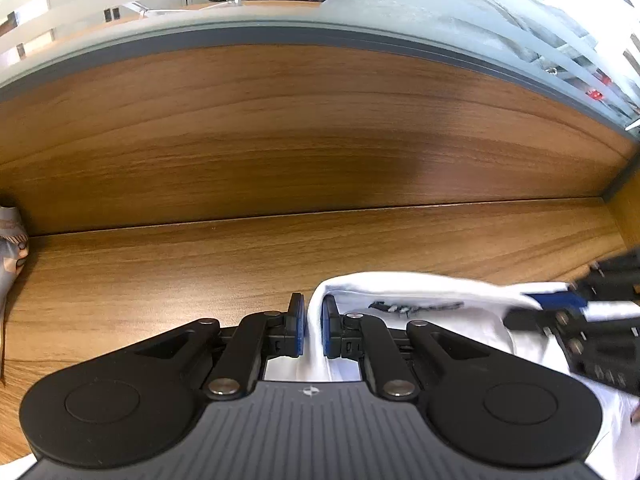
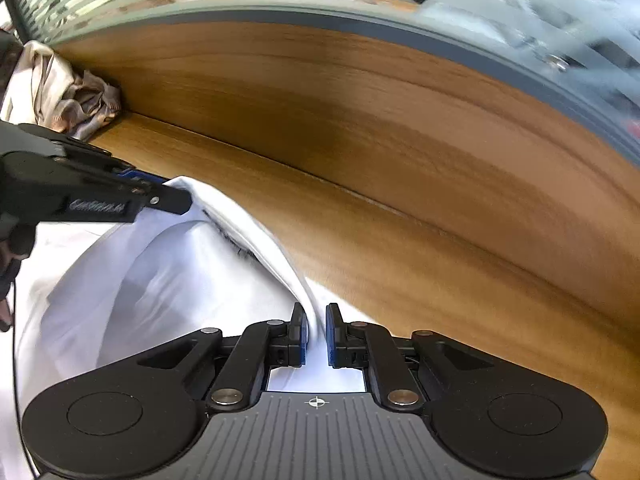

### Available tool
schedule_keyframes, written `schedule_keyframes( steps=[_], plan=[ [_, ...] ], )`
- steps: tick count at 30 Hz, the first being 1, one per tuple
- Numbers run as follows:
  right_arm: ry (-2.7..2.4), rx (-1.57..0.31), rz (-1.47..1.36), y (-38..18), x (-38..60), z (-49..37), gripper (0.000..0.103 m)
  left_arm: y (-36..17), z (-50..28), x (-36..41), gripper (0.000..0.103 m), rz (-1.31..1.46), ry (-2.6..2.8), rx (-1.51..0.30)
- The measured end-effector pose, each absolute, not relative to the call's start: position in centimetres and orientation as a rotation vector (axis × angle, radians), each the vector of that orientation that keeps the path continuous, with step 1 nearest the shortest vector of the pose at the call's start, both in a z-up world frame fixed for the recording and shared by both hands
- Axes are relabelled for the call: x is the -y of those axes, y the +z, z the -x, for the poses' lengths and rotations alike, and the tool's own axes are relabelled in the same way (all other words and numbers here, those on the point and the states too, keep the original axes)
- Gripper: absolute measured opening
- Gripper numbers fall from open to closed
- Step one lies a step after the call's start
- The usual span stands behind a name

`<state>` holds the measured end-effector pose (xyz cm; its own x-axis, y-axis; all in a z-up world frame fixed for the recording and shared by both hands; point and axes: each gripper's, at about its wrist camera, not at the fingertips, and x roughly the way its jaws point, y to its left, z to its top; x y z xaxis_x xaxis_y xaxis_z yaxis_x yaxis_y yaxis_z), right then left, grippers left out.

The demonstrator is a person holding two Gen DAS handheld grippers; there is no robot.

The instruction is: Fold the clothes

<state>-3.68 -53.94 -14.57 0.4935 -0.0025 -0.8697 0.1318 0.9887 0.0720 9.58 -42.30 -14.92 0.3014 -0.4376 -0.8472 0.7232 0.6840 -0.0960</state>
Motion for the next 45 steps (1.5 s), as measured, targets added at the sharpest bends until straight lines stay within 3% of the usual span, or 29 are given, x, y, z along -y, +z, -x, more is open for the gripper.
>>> schedule_keyframes(
  steps=[4,5,6,8,15,27,35,37,38,39,43,45],
  plan=[
    [-0.122,-0.999,-0.171,-13.7,52.8,5.3,0.014,-14.8,-10.2,42.4,0.011,-0.295,-0.816,-1.017],
    [-0.123,-0.983,-0.186,-13.3,52.6,5.7,0.019,-14.5,-10.5,42.1,0.021,-0.261,-0.842,-1.018],
    [-0.125,-0.967,-0.201,-12.8,52.3,6.1,0.026,-13.9,-10.7,41.5,0.041,-0.219,-0.869,-1.007],
    [-0.128,-0.934,-0.231,-12.0,51.8,6.9,0.034,-12.4,-10.6,40.1,0.066,-0.16,-0.901,-0.964],
    [-0.088,-0.86,-0.307,-9.5,49.4,9.6,0.043,-8.2,-8.0,32.9,0.069,-0.119,-0.895,-0.871],
    [-0.009,-0.906,-0.324,-10.5,43.0,8.7,0.061,-6.5,-0.2,13.9,0.072,-0.022,-0.587,-0.927],
    [-0.035,-1.003,-0.383,-13.6,42.4,3.9,0.058,-6.6,2.1,5.3,0.072,0.053,-0.357,-0.949],
    [-0.038,-1.027,-0.344,-14.0,42.1,3.2,0.043,-6.8,2.4,3.5,0.072,0.051,-0.304,-0.945],
    [-0.044,-1.036,-0.325,-14.1,42.0,3.0,0.014,-6.9,2.5,2.5,0.072,0.048,-0.278,-0.942],
    [-0.052,-1.045,-0.304,-14.2,42.0,2.9,0.012,-7.0,2.6,1.6,0.072,0.046,-0.252,-0.94],
    [-0.051,-1.058,-0.194,-14.3,41.6,2.9,0.011,-7.5,2.8,-1.6,0.072,0.048,-0.154,-0.929],
    [-0.045,-1.052,-0.199,-14.3,41.8,3.2,0.017,-7.7,2.9,-3.1,0.072,0.055,-0.11,-0.923]
  ],
)
